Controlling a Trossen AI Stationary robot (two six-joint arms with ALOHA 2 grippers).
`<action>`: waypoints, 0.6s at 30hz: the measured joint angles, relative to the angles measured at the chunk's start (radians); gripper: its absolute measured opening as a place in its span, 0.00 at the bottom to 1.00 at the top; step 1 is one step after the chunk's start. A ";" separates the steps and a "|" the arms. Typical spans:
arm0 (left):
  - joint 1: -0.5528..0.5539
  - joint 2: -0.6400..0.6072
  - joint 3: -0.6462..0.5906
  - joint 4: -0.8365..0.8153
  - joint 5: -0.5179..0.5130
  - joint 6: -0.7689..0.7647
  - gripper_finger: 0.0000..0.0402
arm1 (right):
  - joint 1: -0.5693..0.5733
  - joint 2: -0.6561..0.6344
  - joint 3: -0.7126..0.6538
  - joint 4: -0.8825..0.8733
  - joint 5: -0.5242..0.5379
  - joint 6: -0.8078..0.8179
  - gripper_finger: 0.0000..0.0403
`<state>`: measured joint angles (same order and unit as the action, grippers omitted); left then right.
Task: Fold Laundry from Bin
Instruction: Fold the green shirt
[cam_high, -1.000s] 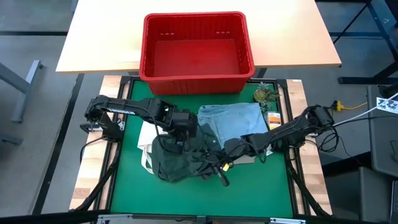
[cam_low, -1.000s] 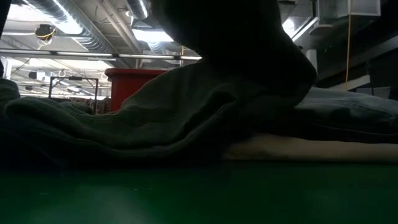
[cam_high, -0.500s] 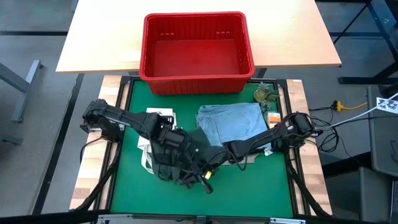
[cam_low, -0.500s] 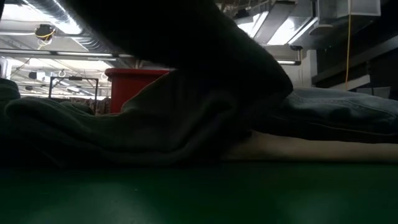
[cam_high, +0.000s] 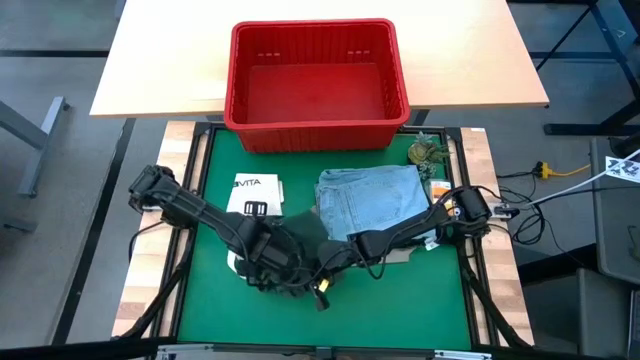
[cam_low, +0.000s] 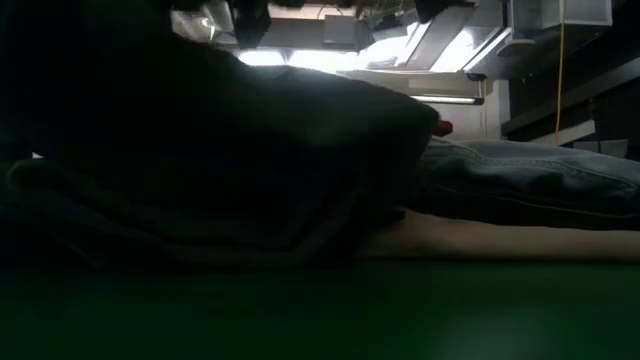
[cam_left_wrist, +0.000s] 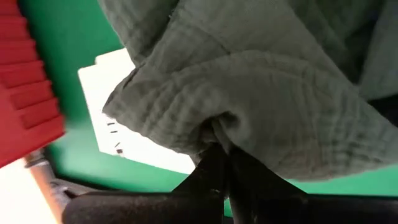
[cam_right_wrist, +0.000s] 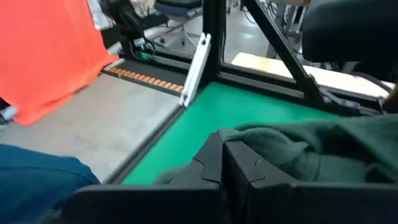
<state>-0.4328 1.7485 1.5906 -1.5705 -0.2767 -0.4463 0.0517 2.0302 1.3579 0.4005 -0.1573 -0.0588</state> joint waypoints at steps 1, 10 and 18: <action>-0.003 0.000 -0.017 -0.001 -0.020 0.000 0.00 | 0.000 0.009 0.000 0.004 0.005 -0.002 0.00; 0.013 0.000 -0.115 0.009 -0.078 0.000 0.00 | 0.000 0.030 -0.001 0.021 0.087 -0.002 0.05; 0.013 0.000 -0.120 0.054 -0.048 -0.049 0.11 | 0.000 0.030 -0.001 0.015 0.071 0.001 0.25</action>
<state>-0.4194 1.7485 1.4708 -1.5167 -0.3252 -0.4950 0.0517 2.0602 1.3571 0.4158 -0.0866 -0.0582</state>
